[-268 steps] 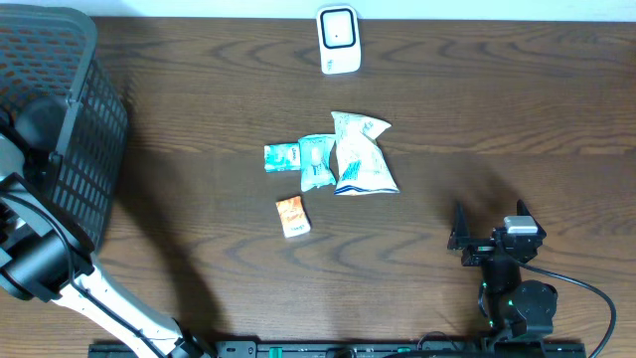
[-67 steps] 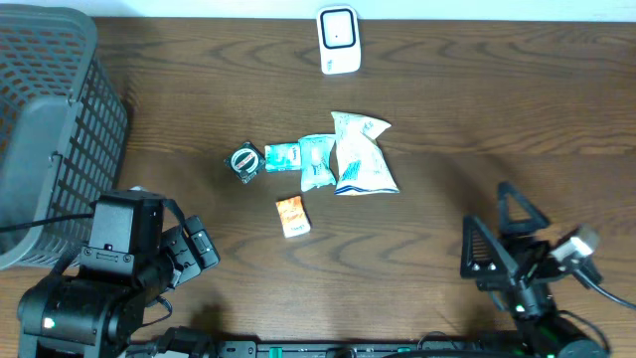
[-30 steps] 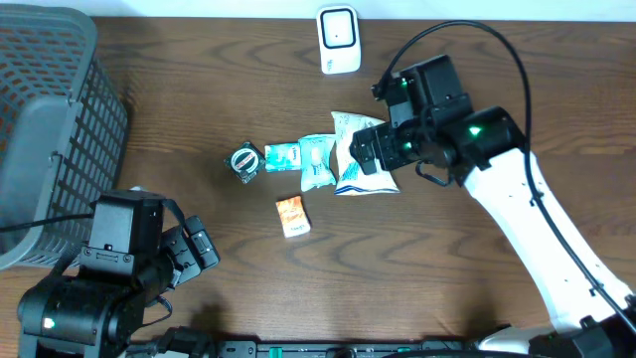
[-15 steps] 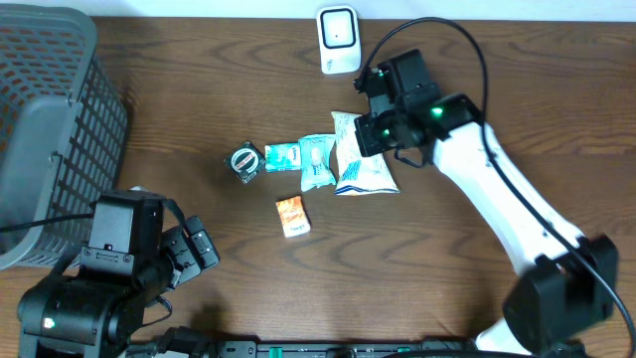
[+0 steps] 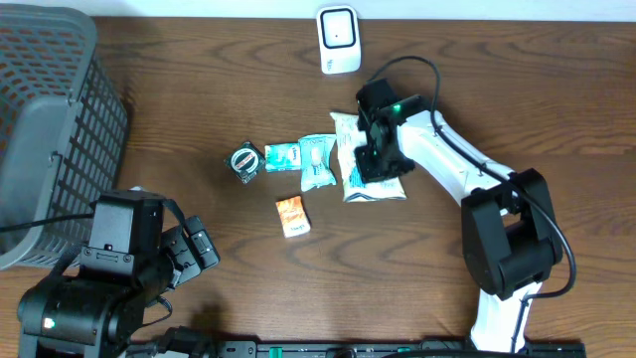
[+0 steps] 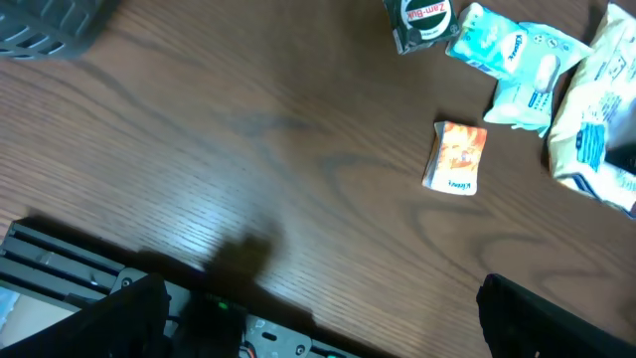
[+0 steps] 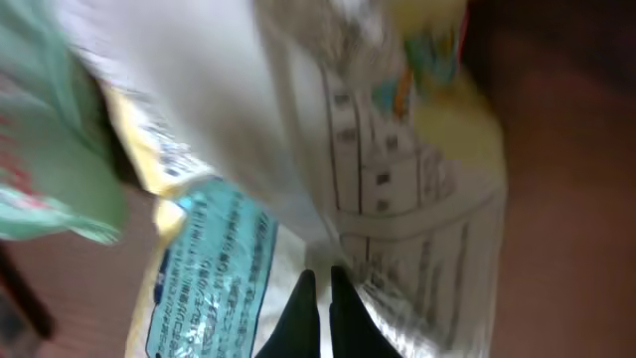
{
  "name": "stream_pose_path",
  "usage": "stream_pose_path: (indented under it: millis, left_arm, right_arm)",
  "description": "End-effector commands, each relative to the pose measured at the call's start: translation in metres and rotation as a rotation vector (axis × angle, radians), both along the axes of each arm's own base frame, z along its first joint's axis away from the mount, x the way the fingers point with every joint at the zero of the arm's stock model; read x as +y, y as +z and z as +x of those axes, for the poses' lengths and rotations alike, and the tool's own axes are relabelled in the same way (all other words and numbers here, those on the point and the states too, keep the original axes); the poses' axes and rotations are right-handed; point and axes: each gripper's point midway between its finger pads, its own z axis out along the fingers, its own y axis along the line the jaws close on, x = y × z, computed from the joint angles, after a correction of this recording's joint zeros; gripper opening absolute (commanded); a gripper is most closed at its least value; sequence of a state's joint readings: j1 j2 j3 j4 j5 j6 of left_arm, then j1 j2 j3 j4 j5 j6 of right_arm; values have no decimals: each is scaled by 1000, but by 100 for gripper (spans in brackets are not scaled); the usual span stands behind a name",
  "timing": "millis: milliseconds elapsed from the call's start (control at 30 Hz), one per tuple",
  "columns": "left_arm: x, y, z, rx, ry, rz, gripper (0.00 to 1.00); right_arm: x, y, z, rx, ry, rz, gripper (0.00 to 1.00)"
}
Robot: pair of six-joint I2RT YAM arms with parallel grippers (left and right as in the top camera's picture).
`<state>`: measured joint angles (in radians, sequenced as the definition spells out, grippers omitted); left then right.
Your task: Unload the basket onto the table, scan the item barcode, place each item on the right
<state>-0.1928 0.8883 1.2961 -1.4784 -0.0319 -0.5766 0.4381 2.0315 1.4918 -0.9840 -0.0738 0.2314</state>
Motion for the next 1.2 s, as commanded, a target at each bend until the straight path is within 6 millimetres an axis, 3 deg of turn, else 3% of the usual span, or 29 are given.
stream_pose_path:
  millis: [0, 200, 333, 400, 533, 633, 700, 867, 1167]
  left_arm:
    - [1, 0, 0, 1, 6, 4, 97]
    - [1, 0, 0, 1, 6, 4, 97]
    - [1, 0, 0, 1, 6, 4, 97]
    - [1, 0, 0, 1, 6, 3, 97]
    - [1, 0, 0, 1, 6, 3, 98]
    - [1, 0, 0, 1, 6, 3, 98]
    - [1, 0, 0, 1, 6, 3, 97]
    - [1, 0, 0, 1, 6, 4, 98]
    - [1, 0, 0, 1, 6, 3, 98]
  right_arm:
    - [-5, 5, -6, 21, -21, -38, 1]
    - [-14, 29, -33, 85, -38, -53, 1]
    - [-14, 57, -33, 25, -44, -23, 1]
    - [-11, 72, -25, -42, -44, 10, 1]
    - [5, 101, 10, -241, -46, 103, 1]
    - [21, 115, 44, -384, -47, 176, 1]
    - [26, 116, 55, -423, -47, 196, 1]
    - [32, 96, 79, -467, -46, 180, 1]
    - [23, 5, 86, -346, -57, 51, 1]
